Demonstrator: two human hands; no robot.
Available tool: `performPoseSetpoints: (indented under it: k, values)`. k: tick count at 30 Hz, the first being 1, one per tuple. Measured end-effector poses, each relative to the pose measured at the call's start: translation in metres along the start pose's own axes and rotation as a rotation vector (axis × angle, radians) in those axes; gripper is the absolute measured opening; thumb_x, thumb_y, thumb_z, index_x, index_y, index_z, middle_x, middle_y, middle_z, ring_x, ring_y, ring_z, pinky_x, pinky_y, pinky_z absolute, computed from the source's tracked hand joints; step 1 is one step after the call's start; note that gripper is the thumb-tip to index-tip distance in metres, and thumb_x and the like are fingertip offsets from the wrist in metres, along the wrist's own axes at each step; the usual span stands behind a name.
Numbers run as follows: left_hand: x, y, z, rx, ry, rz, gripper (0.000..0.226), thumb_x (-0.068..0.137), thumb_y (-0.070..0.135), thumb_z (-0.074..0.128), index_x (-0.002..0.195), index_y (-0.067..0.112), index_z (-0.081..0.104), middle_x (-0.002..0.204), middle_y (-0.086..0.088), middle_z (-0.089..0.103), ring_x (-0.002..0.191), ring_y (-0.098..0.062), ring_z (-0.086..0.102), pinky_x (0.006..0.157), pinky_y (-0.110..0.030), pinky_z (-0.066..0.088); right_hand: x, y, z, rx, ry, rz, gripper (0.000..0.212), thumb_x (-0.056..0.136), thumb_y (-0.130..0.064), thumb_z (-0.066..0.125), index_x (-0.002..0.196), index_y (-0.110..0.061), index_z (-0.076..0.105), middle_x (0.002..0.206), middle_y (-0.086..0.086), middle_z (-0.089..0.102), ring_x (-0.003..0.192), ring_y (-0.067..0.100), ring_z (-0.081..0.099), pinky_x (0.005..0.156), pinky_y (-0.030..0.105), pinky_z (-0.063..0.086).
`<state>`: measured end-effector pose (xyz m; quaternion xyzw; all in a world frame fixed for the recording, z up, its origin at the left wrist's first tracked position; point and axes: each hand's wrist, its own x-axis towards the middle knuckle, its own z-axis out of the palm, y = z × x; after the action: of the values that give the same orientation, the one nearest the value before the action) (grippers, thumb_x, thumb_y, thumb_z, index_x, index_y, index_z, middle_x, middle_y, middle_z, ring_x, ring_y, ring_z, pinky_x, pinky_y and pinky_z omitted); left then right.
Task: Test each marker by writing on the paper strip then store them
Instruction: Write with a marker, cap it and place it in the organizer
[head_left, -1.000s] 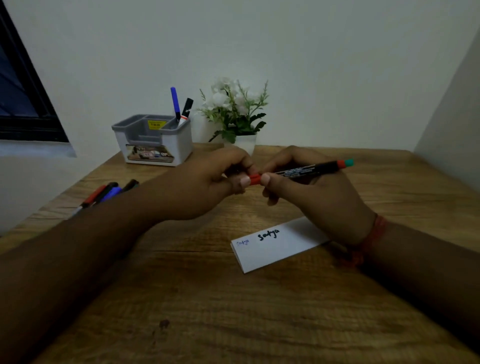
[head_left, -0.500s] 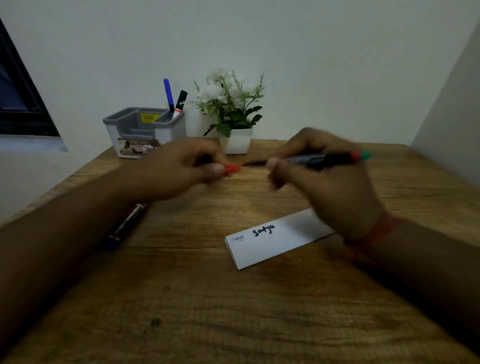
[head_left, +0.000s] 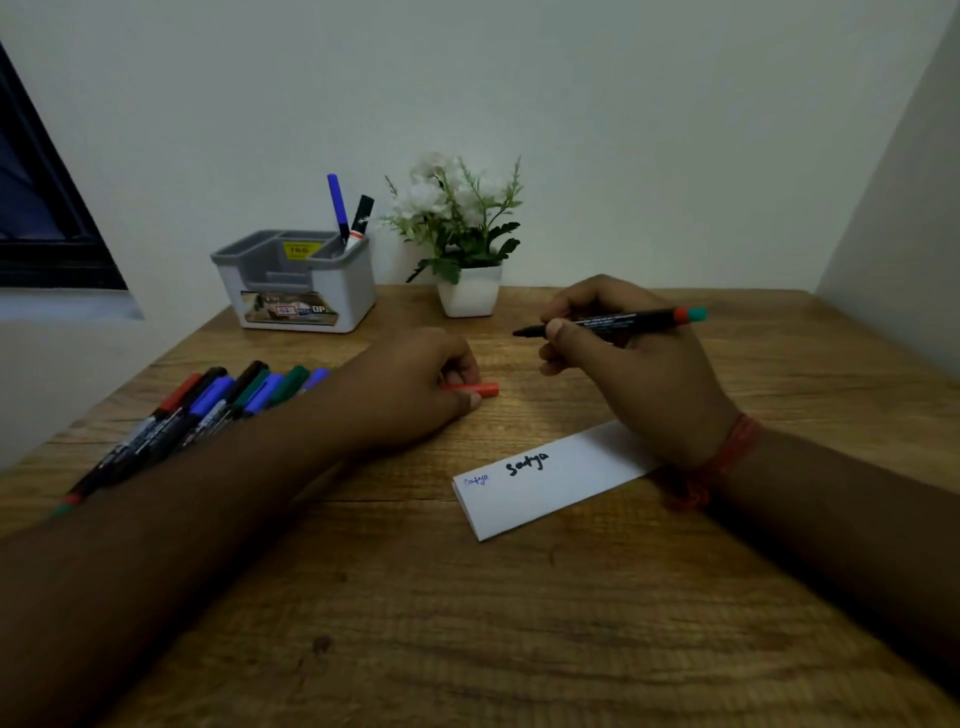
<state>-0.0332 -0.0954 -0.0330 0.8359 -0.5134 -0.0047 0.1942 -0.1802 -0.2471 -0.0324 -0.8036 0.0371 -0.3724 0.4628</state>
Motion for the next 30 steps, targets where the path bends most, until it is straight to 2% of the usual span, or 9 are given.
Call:
performPoseSetpoints:
  k: [3, 6, 9, 12, 14, 16, 18, 25, 30]
  values:
    - [0.001, 0.000, 0.000, -0.007, -0.004, -0.019, 0.019, 0.087, 0.034, 0.069, 0.105, 0.027, 0.065, 0.095, 0.013, 0.060, 0.084, -0.001, 0.055, 0.068, -0.017, 0.045, 0.001, 0.003, 0.001, -0.005, 0.003, 0.036, 0.007, 0.094, -0.004, 0.062, 0.097, -0.003, 0.067, 0.087, 0.002, 0.071, 0.079, 0.020, 0.074, 0.076, 0.046, 0.062]
    - [-0.001, 0.003, -0.002, 0.010, 0.010, -0.012, 0.032, 0.086, 0.044, 0.065, 0.112, 0.026, 0.063, 0.104, 0.011, 0.058, 0.092, -0.002, 0.054, 0.073, -0.019, 0.043, 0.002, 0.001, 0.002, 0.012, 0.016, 0.075, 0.010, 0.095, -0.003, 0.059, 0.097, -0.003, 0.069, 0.090, 0.006, 0.072, 0.082, 0.021, 0.075, 0.081, 0.045, 0.062]
    - [-0.005, 0.005, -0.004, 0.066, 0.028, 0.023, 0.042, 0.087, 0.052, 0.058, 0.122, 0.028, 0.057, 0.123, 0.006, 0.054, 0.113, -0.010, 0.048, 0.089, -0.029, 0.042, 0.005, -0.009, -0.003, 0.062, 0.060, 0.118, 0.009, 0.093, -0.001, 0.060, 0.095, -0.002, 0.069, 0.094, 0.013, 0.072, 0.087, 0.025, 0.075, 0.085, 0.046, 0.061]
    - [-0.010, 0.011, -0.004, 0.052, 0.022, 0.044, 0.050, 0.087, 0.059, 0.050, 0.129, 0.032, 0.049, 0.137, 0.006, 0.045, 0.129, -0.015, 0.038, 0.105, -0.041, 0.036, 0.006, -0.020, -0.012, 0.053, 0.081, 0.169, 0.008, 0.080, -0.003, 0.069, 0.086, -0.009, 0.068, 0.089, 0.011, 0.072, 0.087, 0.028, 0.074, 0.087, 0.053, 0.059]
    - [-0.013, 0.017, -0.002, 0.054, 0.000, 0.050, 0.056, 0.086, 0.061, 0.046, 0.134, 0.032, 0.044, 0.144, 0.006, 0.039, 0.135, -0.017, 0.031, 0.111, -0.047, 0.030, 0.001, -0.025, -0.018, 0.030, 0.042, 0.221, 0.013, 0.079, 0.001, 0.071, 0.084, -0.010, 0.065, 0.085, 0.009, 0.070, 0.082, 0.026, 0.072, 0.084, 0.049, 0.060]
    - [-0.013, 0.021, 0.002, 0.073, -0.013, 0.064, 0.058, 0.088, 0.061, 0.044, 0.139, 0.033, 0.039, 0.150, 0.007, 0.032, 0.140, -0.016, 0.023, 0.115, -0.050, 0.021, -0.010, -0.030, -0.024, -0.020, -0.011, 0.262, 0.011, 0.081, 0.002, 0.071, 0.083, -0.007, 0.065, 0.083, 0.008, 0.070, 0.078, 0.025, 0.071, 0.077, 0.039, 0.061]
    - [-0.013, 0.021, 0.005, 0.088, -0.015, 0.085, 0.063, 0.088, 0.065, 0.041, 0.142, 0.034, 0.034, 0.155, 0.007, 0.025, 0.143, -0.016, 0.016, 0.117, -0.053, 0.015, -0.025, -0.034, -0.027, -0.085, -0.053, 0.303, 0.008, 0.081, -0.001, 0.072, 0.084, -0.006, 0.066, 0.082, 0.005, 0.072, 0.073, 0.019, 0.071, 0.071, 0.032, 0.060]
    - [-0.013, 0.017, 0.020, 0.253, -0.102, 0.104, 0.093, 0.067, 0.085, 0.008, 0.149, 0.040, 0.005, 0.161, 0.012, -0.012, 0.147, -0.014, -0.015, 0.118, -0.055, 0.000, -0.042, -0.032, -0.026, -0.156, -0.274, 0.388, 0.009, 0.082, -0.005, 0.073, 0.084, -0.014, 0.070, 0.081, 0.002, 0.073, 0.076, 0.014, 0.070, 0.067, 0.023, 0.057]
    - [-0.013, 0.012, 0.024, 0.324, -0.153, 0.109, 0.094, 0.065, 0.087, 0.000, 0.148, 0.041, -0.006, 0.158, 0.012, -0.023, 0.143, -0.016, -0.026, 0.117, -0.056, -0.004, -0.037, -0.031, -0.028, -0.184, -0.344, 0.377, 0.011, 0.080, -0.006, 0.074, 0.082, -0.016, 0.071, 0.084, 0.002, 0.073, 0.082, 0.017, 0.069, 0.071, 0.034, 0.057]
